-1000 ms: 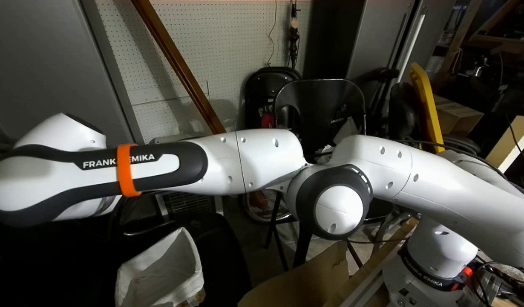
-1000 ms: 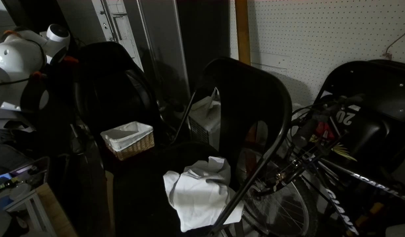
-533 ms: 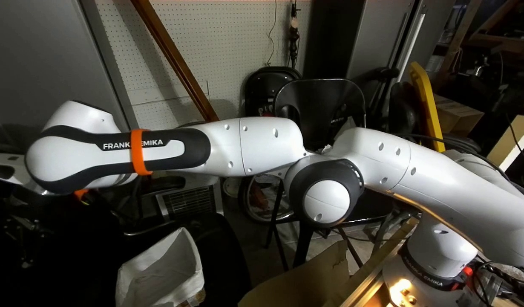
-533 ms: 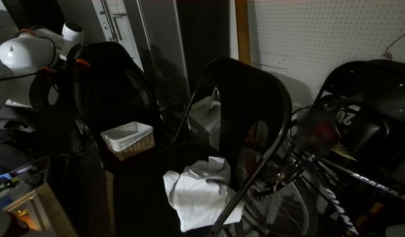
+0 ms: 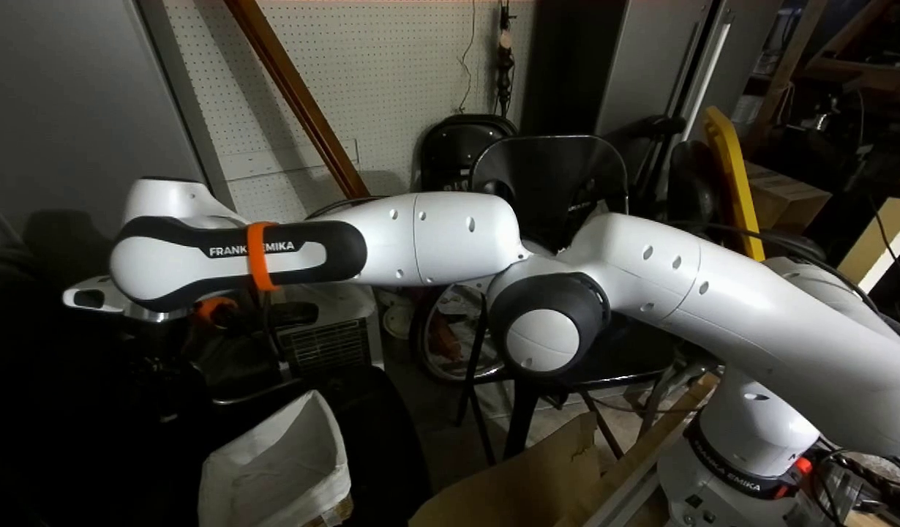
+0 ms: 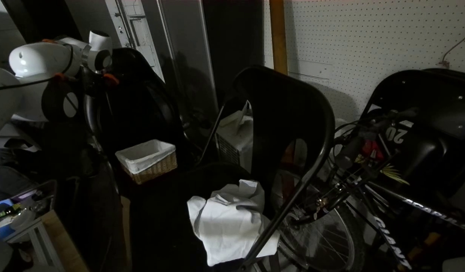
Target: Push the left chair to the left
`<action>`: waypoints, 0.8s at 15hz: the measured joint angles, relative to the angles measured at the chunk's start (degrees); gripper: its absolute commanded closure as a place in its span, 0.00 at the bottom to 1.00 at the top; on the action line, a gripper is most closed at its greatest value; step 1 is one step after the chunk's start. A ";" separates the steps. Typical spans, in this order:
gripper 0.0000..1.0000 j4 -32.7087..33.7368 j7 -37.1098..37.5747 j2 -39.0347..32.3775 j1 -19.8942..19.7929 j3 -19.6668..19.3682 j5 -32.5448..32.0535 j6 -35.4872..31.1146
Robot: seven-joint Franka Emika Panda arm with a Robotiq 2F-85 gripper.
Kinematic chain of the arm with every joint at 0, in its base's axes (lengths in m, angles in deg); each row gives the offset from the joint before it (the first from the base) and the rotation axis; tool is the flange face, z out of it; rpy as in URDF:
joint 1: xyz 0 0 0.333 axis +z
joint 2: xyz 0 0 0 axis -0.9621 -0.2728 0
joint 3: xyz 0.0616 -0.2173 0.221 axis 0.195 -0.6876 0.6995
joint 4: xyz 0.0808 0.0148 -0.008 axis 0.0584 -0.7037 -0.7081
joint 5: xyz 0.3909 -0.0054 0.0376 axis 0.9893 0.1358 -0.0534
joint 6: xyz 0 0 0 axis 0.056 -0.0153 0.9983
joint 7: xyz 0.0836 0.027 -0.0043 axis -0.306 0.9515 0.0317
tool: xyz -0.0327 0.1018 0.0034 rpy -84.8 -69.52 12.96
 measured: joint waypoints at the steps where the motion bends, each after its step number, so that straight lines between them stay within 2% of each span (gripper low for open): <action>1: 0.00 0.00 1.44 -0.19 -0.41 -0.66 -0.43 2.47; 7: 0.00 -0.02 11.18 -1.22 -2.45 -3.69 -3.09 16.30; 12: 0.00 0.00 19.83 -1.65 -4.38 -6.95 -6.62 24.31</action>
